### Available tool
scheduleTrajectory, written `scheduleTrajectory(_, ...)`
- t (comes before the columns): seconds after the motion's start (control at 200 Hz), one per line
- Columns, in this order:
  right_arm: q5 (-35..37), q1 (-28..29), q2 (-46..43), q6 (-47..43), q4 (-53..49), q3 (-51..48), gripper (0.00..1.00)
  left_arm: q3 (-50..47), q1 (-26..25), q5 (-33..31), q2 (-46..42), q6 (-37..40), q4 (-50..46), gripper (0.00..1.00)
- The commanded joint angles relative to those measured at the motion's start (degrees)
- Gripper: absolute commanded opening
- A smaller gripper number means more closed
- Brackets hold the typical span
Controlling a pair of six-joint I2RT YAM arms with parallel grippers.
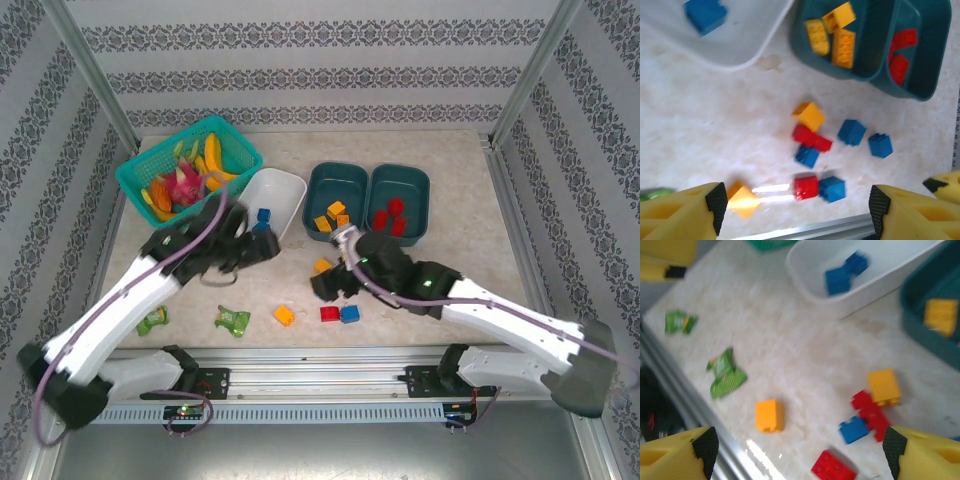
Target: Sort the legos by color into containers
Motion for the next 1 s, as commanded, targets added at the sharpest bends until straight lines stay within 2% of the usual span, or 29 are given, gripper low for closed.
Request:
scheduleTrajectory(0.0, 3.11, 5.62, 7.65, -2.18, -2.33, 3.63, 0.86, -8.35, 0.34, -2.82, -12.19, -0.80, -3.03, 0.78)
scheduleTrajectory(0.155, 4.35, 12.55, 22.94, -0.54, -6.93, 11.72, 0.84, -15.05, 0.34, -0.65, -29.02, 0.24, -7.77, 0.78)
scheduleTrajectory(0.275, 4.57, 13.70, 33.78, 3.10, -11.04, 18.71, 0.86, -17.65, 0.34, 1.93, -36.52, 0.53, -10.86, 0.79)
scheduleTrajectory(0.425, 6.54, 13.36, 43.45, 4.42, -16.25, 26.23, 0.87, -17.96, 0.34, 2.66, -41.33, -0.77, -13.17, 0.78)
scheduleTrajectory(0.624, 6.81, 12.68, 50.44, 5.87, -20.29, 31.32, 0.78, -16.86, 0.34, 2.97, -41.83, -0.72, -13.65, 0.79)
scheduleTrajectory(0.994, 5.61, 11.84, 51.72, 5.92, -19.35, 30.71, 0.32, -17.92, 0.34, 6.63, -42.21, -0.85, -10.57, 0.78)
